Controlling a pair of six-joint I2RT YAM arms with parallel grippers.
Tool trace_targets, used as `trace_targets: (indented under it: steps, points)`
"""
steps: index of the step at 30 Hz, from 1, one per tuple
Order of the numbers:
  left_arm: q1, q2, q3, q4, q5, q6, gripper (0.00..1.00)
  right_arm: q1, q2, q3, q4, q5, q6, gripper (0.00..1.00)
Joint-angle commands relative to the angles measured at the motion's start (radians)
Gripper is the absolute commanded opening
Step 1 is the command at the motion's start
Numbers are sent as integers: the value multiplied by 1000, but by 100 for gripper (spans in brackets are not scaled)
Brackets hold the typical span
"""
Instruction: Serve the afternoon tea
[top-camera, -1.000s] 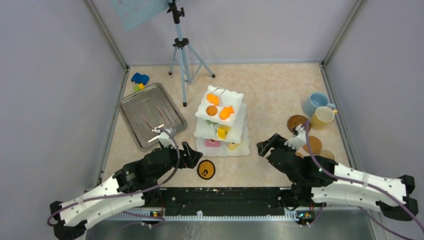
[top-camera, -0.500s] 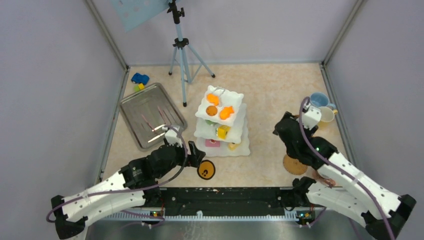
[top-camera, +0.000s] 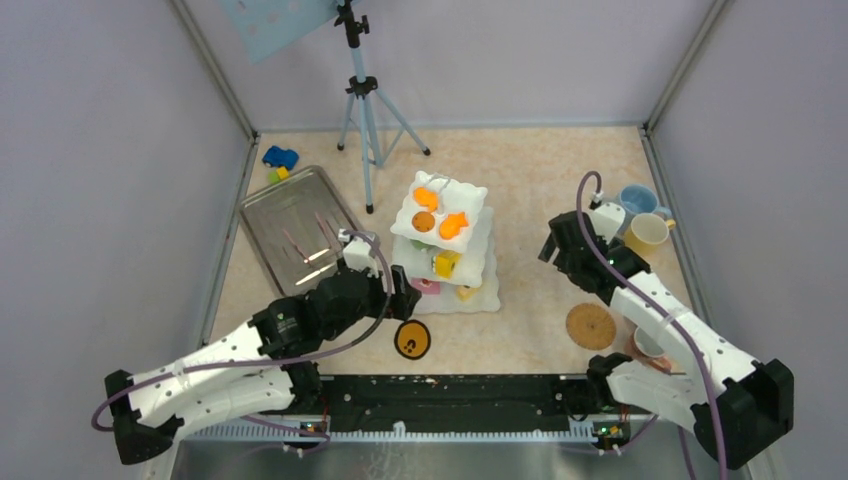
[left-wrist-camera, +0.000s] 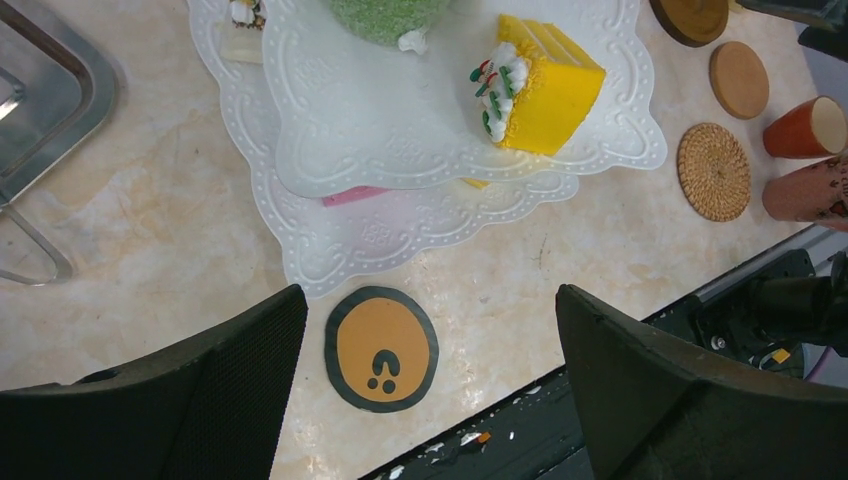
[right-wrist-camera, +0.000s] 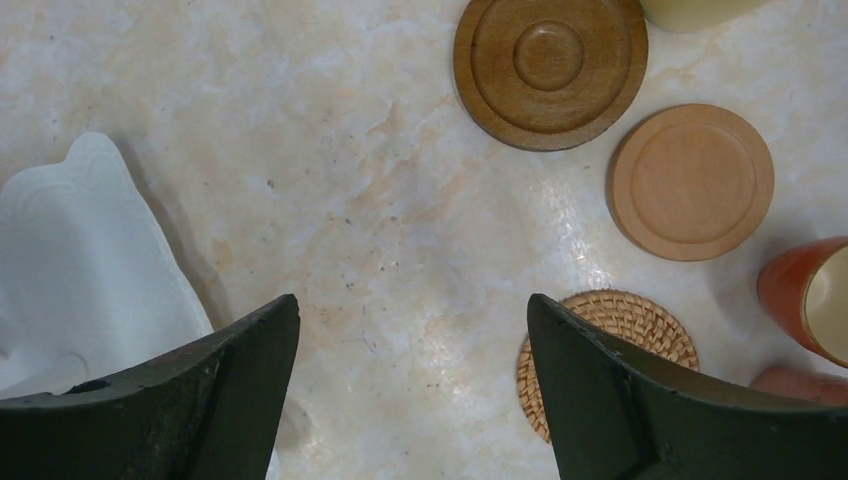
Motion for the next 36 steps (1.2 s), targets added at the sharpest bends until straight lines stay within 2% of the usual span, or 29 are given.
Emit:
trace_targets:
  steps: [1,5,7,9,14,18,21,25,33,36]
  points:
    - [-3,48,46,-27,-16,-72,99,-18,0,21,-43,86,56,84]
    - [-2,95,75,-23,-8,-122,99,-177,-4,-52,33,-28,27,84]
    - [-2,120,95,-20,3,-135,99,-264,-4,-66,23,-7,36,85]
    - [-1,135,104,-17,15,-148,99,-348,-9,-77,4,29,68,90]
    - [-2,143,91,-4,38,-176,99,-640,-31,-109,15,-36,70,88]
    - [-2,138,85,-4,46,-173,99,-756,-33,-143,44,-98,65,87]
    - [-2,128,84,-6,41,-160,99,-801,-14,-166,78,-142,55,86]
    - [0,107,83,-16,34,-145,99,-804,16,-176,91,-138,60,85]
    - [4,55,58,-16,31,-132,99,-819,58,-215,161,-128,69,79]
    - [4,32,58,-17,21,-115,99,-826,80,-218,169,-109,74,73]
